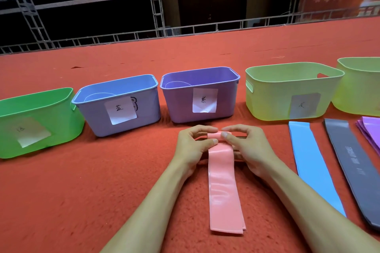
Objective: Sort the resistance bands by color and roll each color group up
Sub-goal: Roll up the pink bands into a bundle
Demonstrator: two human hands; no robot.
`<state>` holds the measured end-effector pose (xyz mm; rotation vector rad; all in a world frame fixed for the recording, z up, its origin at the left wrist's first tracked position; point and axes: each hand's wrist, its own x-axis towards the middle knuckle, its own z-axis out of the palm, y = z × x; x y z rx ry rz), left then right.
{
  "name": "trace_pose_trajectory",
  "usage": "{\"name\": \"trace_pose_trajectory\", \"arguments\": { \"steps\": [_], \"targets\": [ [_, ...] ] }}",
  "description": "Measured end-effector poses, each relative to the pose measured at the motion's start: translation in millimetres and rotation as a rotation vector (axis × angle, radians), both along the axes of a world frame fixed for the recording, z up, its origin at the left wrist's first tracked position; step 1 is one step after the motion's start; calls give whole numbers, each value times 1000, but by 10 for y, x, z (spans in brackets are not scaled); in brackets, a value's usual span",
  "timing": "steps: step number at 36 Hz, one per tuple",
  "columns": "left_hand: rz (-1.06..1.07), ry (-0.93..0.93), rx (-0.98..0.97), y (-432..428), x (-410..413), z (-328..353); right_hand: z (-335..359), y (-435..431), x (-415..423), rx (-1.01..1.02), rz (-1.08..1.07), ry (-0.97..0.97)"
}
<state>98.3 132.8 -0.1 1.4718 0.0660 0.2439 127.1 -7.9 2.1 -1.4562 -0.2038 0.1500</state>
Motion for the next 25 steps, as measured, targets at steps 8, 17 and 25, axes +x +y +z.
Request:
{"name": "trace_pose_trajectory", "arguments": {
  "steps": [8, 17, 25],
  "targets": [
    [-55, 42, -95, -12, 10, -12, -8, -24, 1, 17, -35, -38],
    [-71, 24, -125, -34, 48, -50, -7, -52, 2, -16, -66, -78],
    [-100, 54, -115, -27, 62, -68, -33, -67, 30, -17, -85, -103]
  ]
}}
